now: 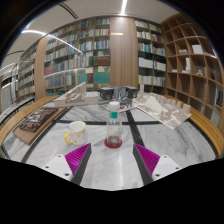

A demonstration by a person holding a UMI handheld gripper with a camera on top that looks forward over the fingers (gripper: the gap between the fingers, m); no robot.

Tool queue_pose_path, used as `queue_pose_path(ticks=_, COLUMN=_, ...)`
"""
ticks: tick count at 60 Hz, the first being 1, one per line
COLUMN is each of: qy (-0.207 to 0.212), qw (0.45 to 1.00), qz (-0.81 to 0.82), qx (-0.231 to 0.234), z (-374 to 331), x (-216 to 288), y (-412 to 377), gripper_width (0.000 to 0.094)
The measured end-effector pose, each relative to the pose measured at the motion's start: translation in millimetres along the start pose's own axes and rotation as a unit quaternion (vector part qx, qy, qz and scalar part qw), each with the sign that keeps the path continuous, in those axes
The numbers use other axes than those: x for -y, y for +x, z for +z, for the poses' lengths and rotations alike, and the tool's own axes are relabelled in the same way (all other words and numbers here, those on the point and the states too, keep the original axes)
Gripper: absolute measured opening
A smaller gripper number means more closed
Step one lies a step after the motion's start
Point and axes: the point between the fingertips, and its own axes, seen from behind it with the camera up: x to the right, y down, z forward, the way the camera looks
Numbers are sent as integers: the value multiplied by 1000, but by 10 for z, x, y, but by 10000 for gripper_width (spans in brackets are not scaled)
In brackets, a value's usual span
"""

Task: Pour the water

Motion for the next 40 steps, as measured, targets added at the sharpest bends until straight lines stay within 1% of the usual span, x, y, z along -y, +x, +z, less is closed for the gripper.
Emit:
queue_pose_path(ticks=9, qy=-13, qw=1000, qz=2, qx=-3, z=-689, x=-180, y=-69, gripper_width=861)
queue_pose_path(ticks=17, qy=-10, qw=1000, qz=-2, qx=-10, z=-1069, x=-214, y=-110, gripper_width=857)
queue_pose_path(ticks=27, qy=-1, qw=1000, qz=-13, qx=-17, z=-1309, x=-192, y=-132, gripper_width=857)
queue_pose_path(ticks=40, qy=6, qw=999, qz=-23, qx=-26, z=-1383, x=-164, y=-87, gripper_width=858)
